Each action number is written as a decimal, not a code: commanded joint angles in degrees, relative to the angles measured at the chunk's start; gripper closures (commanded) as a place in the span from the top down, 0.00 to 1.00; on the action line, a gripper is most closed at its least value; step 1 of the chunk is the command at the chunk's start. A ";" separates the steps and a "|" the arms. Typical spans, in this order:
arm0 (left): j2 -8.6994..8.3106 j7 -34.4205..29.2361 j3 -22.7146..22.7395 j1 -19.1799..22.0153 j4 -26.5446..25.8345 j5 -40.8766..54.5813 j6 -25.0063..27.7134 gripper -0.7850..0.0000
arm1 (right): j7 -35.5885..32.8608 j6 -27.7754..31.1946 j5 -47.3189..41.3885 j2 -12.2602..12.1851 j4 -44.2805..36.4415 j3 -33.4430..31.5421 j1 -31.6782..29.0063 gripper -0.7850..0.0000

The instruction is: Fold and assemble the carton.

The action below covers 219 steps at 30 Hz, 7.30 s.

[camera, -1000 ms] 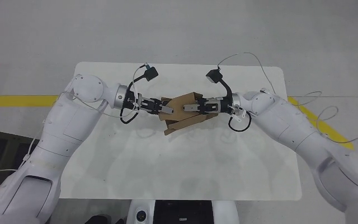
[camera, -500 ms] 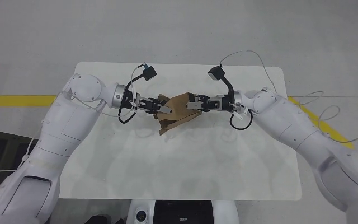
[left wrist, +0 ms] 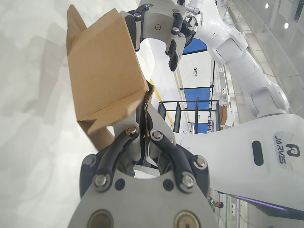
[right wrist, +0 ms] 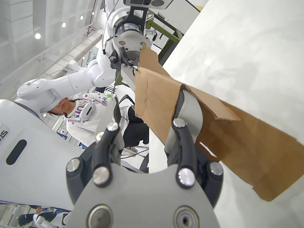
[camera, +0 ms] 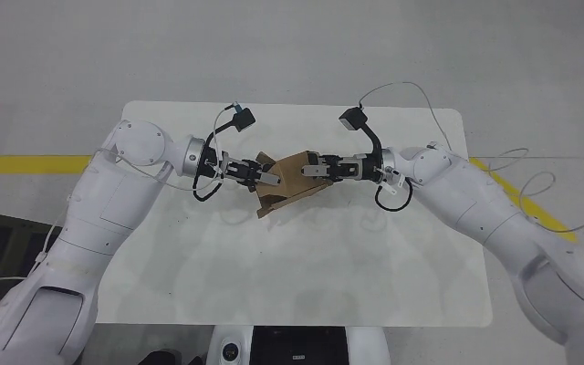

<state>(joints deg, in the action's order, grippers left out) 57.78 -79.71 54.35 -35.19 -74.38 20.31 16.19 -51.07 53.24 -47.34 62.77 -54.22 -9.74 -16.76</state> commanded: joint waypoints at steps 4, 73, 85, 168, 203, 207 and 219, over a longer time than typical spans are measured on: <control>0.00 0.00 0.00 0.00 0.00 0.00 0.00 0.00 | 0.00 0.00 0.01 0.00 0.01 0.00 -0.01 0.36; -0.53 0.87 1.49 -1.54 -3.14 -1.49 0.52 0.00 | -5.30 -5.33 10.85 -1.21 -2.40 -14.70 -6.07 0.48; -0.60 1.02 1.80 -1.72 -3.79 -1.14 0.27 0.00 | -7.81 -7.84 10.12 1.16 -2.89 -14.59 -6.79 0.50; 0.54 3.44 2.22 -2.17 -5.34 7.71 -4.52 1.00 | 1.80 -15.11 20.96 3.05 -12.33 -27.36 -17.83 0.00; 0.15 4.82 5.09 -3.62 -4.32 6.78 -5.44 1.00 | -7.48 -18.72 20.49 2.06 -20.36 -34.30 -25.86 0.00; 0.23 4.42 4.99 -3.68 -4.42 7.23 -5.46 1.00 | -7.17 -18.79 20.99 2.28 -20.16 -34.61 -26.00 0.00; -0.06 6.04 6.35 -3.28 -3.13 4.03 -4.84 1.00 | -2.89 -18.86 23.68 2.04 -18.39 -38.83 -27.01 0.00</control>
<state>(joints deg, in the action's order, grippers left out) 57.80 -73.79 60.42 -38.48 -77.52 24.75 11.27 -54.64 34.51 -24.17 64.96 -72.80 -47.78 -43.54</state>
